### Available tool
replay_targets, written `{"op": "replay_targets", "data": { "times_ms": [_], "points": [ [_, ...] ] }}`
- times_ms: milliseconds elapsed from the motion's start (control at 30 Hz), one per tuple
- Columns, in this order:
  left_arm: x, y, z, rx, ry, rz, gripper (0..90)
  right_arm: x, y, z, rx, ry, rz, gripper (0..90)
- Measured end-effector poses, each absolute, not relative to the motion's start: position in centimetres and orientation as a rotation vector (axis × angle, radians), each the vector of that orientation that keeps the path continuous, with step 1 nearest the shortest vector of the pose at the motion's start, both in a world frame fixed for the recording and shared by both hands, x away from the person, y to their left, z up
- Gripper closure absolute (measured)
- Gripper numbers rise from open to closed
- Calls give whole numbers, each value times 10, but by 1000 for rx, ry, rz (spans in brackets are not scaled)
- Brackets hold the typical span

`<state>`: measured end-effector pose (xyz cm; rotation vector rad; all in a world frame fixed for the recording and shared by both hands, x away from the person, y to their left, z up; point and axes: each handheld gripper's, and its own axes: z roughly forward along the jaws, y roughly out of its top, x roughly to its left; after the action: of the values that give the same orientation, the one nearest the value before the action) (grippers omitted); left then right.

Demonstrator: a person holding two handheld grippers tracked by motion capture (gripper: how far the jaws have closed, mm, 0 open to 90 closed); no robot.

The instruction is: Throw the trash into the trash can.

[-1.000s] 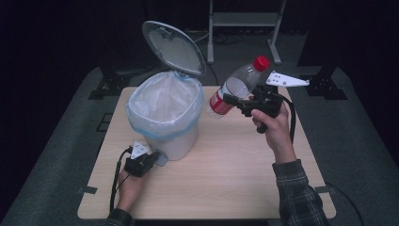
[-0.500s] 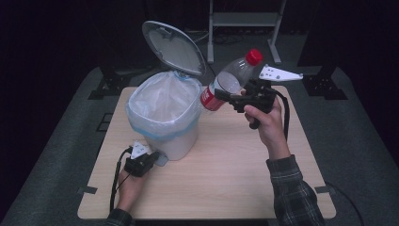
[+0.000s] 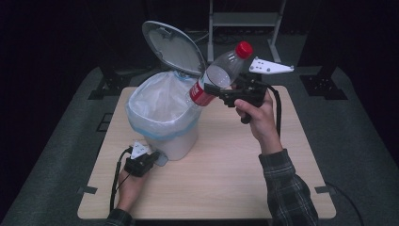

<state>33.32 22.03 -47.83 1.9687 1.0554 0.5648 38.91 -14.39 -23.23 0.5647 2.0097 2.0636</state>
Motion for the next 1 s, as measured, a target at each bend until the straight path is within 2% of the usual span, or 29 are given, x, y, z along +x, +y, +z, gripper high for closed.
{"op": "replay_targets", "data": {
  "times_ms": [467, 1000],
  "points": [
    [333, 221, -478, 1967, 1056, 563, 893, 395, -118, -225, 536, 2018, 2102, 275],
    [333, 220, -478, 1973, 1050, 567, 894, 404, -90, -240, 529, 2049, 2094, 275]
  ]
}}
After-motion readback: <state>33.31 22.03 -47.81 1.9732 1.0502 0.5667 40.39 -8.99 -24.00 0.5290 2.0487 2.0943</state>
